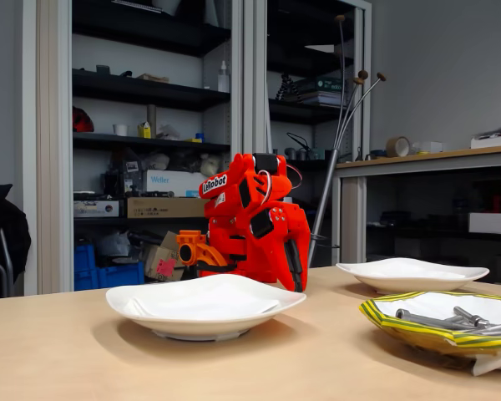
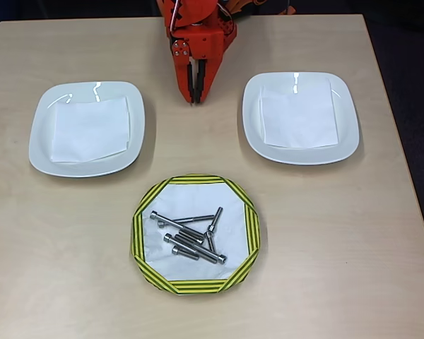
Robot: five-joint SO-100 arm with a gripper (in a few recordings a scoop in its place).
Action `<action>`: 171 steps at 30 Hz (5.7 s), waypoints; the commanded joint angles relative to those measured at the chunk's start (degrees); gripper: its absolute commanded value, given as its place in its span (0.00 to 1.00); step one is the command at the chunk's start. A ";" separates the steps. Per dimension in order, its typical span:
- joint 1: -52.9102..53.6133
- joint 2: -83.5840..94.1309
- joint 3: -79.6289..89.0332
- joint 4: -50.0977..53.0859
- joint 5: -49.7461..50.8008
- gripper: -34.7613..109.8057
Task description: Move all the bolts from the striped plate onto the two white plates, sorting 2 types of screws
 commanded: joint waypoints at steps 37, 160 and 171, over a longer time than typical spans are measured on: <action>0.09 0.09 0.26 0.53 0.44 0.24; -0.97 -122.17 -107.31 -9.93 -40.61 0.32; 0.79 -130.78 -114.70 -10.20 -44.38 0.33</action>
